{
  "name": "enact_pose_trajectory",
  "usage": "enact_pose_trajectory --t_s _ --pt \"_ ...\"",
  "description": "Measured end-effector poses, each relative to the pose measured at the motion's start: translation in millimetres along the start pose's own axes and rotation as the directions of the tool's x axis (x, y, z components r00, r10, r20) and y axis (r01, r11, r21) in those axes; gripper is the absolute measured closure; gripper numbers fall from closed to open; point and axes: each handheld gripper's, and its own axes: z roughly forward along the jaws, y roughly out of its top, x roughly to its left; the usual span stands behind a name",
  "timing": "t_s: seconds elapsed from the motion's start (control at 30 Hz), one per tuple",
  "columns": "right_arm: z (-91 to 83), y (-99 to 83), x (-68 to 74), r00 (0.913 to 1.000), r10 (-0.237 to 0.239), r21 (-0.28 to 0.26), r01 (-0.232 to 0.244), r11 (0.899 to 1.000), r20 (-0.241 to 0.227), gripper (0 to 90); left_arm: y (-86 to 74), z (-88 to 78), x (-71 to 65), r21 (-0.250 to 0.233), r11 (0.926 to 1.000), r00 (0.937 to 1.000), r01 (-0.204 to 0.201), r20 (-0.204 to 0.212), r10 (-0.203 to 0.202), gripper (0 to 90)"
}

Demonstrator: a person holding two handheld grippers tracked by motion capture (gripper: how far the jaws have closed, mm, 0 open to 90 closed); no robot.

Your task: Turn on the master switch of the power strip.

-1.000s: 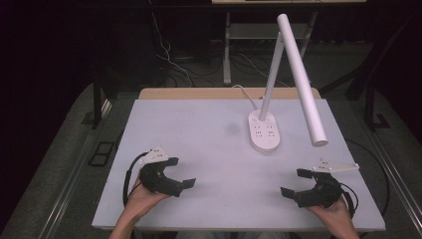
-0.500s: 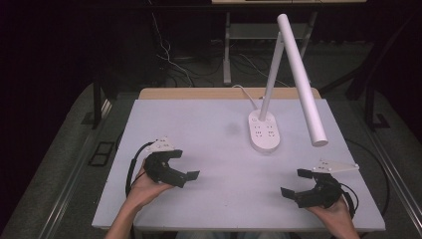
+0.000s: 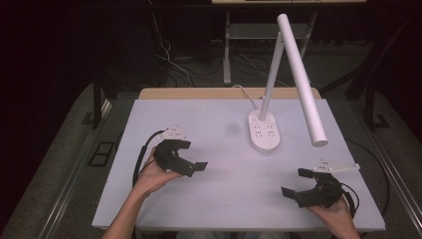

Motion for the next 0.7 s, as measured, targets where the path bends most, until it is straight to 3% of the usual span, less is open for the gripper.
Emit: enact_pose_trajectory --t_s 0.7 --pt "-0.4 -0.8 -0.3 1.0000 0.006 0.004 -0.006 1.000 -0.004 0.1 38.9 22.6 8.0 0.033 0.9986 0.9990 -0.042 0.013 0.042 0.3"
